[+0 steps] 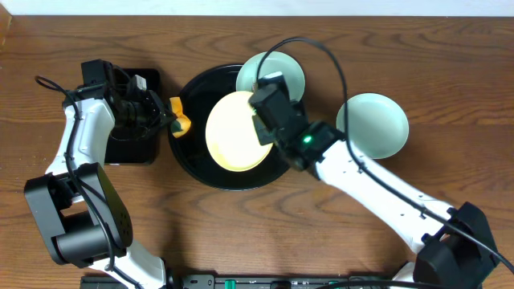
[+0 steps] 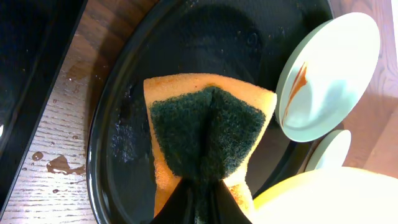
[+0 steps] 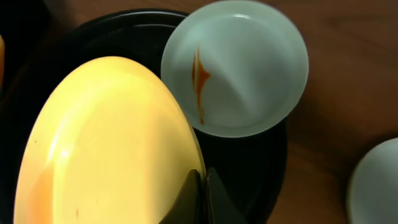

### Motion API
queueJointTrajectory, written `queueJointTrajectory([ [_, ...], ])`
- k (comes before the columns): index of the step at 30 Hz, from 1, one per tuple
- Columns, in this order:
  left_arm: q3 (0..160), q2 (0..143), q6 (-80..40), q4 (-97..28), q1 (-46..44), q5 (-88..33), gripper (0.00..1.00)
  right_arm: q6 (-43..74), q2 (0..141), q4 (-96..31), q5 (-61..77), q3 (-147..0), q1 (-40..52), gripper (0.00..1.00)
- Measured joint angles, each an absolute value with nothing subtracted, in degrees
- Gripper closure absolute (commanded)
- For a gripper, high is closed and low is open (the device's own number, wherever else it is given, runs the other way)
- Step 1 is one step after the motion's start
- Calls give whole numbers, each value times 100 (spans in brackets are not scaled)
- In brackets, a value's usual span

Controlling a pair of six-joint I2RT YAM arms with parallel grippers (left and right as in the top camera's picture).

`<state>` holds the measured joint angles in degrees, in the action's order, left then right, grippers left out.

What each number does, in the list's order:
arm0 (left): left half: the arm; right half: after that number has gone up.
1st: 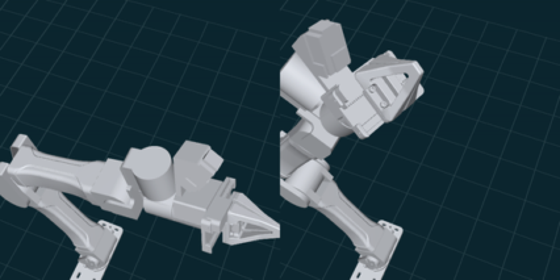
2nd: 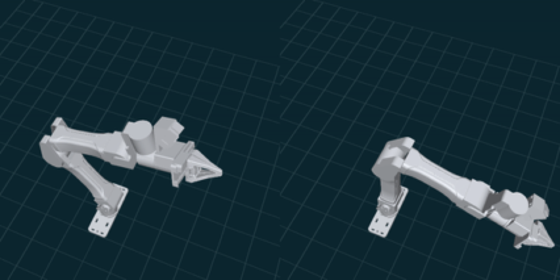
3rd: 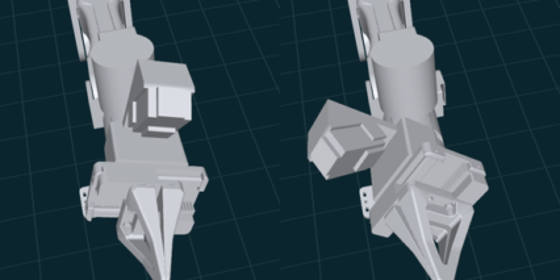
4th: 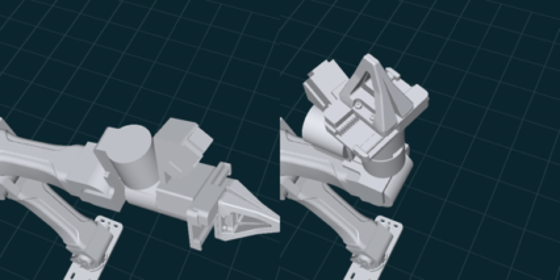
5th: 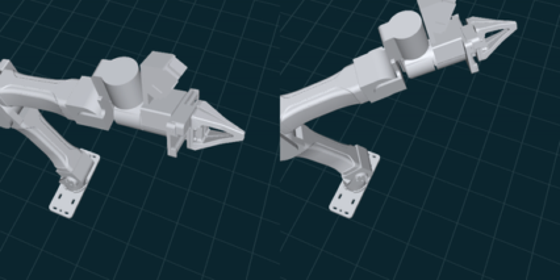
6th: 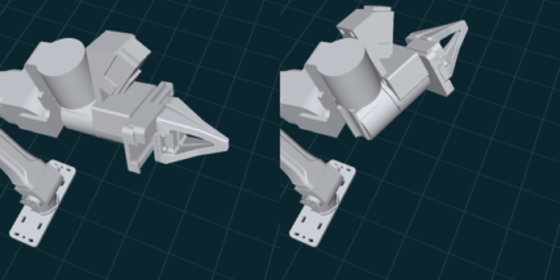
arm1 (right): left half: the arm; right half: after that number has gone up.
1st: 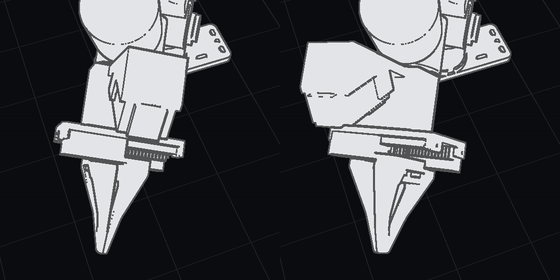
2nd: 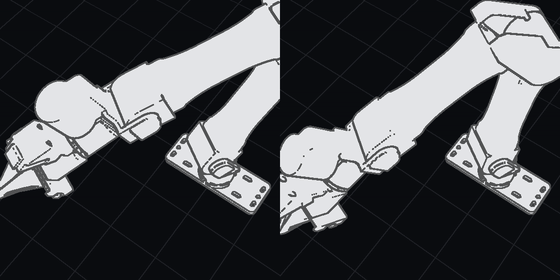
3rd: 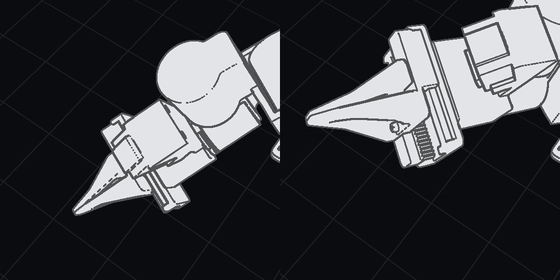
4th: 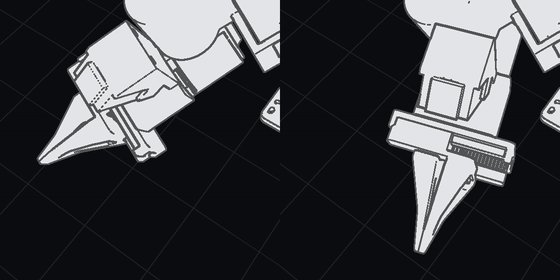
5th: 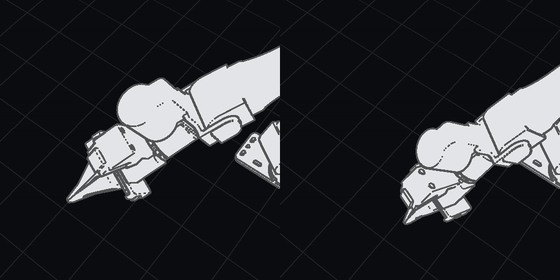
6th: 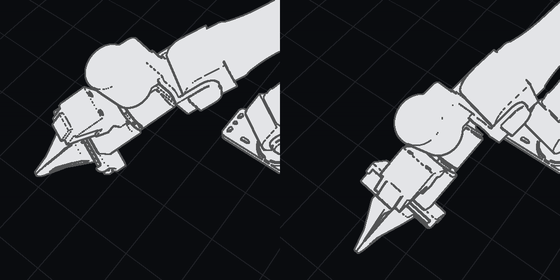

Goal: Clean dirty plates on tray and stack at the side
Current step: 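Tilt and lift the yellow plate with right gripper, then carry the yellow plate right and set it on the green plate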

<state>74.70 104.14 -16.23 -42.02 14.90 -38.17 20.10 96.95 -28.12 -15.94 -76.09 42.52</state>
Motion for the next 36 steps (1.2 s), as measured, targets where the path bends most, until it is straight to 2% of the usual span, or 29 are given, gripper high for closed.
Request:
queueJointTrajectory([
  [11,7470,10414,-1623,-4200,1490,-3710,93,2106,9452,-2910,-998,-7605,3457,99],
  [27,7470,10414,-1621,-4195,1490,-3691,93,2001,8757,-3999,-963,-7583,1184,99],
  [36,7470,10414,-1621,-4195,1490,-3688,92,1872,8757,-3951,-974,-6997,126,99],
])
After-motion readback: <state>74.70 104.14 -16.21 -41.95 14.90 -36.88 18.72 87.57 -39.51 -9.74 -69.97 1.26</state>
